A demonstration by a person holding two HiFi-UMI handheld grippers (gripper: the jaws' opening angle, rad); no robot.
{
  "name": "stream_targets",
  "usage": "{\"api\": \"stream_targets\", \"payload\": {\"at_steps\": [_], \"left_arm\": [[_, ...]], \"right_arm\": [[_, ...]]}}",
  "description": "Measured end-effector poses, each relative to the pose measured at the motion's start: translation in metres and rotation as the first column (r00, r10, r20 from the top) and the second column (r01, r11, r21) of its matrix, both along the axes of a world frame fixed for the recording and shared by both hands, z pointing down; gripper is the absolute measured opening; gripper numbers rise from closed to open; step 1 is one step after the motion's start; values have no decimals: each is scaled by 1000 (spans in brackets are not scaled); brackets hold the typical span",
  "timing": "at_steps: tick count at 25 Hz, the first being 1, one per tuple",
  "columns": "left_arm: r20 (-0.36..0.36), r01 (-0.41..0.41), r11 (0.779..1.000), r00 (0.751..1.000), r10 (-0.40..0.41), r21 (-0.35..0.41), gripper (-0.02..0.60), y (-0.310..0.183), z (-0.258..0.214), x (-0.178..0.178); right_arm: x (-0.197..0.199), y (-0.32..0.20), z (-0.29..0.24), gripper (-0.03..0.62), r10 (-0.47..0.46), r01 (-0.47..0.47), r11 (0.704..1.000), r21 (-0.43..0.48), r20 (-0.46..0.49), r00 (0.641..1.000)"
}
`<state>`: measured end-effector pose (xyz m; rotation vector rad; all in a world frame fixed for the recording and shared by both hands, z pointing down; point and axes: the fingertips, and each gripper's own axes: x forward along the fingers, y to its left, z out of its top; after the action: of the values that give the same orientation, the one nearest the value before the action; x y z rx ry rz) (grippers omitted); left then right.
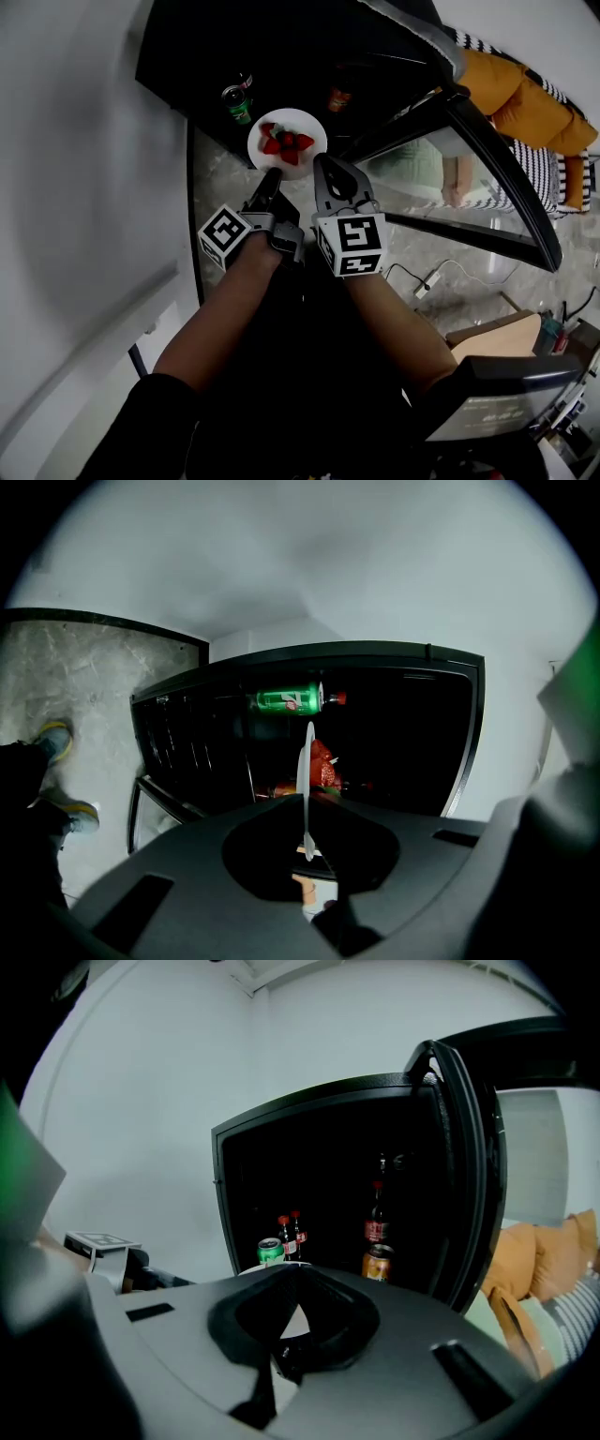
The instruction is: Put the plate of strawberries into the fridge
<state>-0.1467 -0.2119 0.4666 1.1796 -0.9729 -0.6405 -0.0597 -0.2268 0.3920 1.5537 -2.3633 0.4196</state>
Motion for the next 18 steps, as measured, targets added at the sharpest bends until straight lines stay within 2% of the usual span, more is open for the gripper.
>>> {"api": "stream_targets", "payload": {"at_steps": [12,18], "left_arm": [[6,35,999,999,-35,-7,18,-12,37,5],[-35,77,997,996,-78,-14,18,-23,54,4]], "right_arm": [[1,-6,41,6,-42,42,999,-23,7,999],[-1,-13,59,6,-31,32,999,-30,17,999]]}}
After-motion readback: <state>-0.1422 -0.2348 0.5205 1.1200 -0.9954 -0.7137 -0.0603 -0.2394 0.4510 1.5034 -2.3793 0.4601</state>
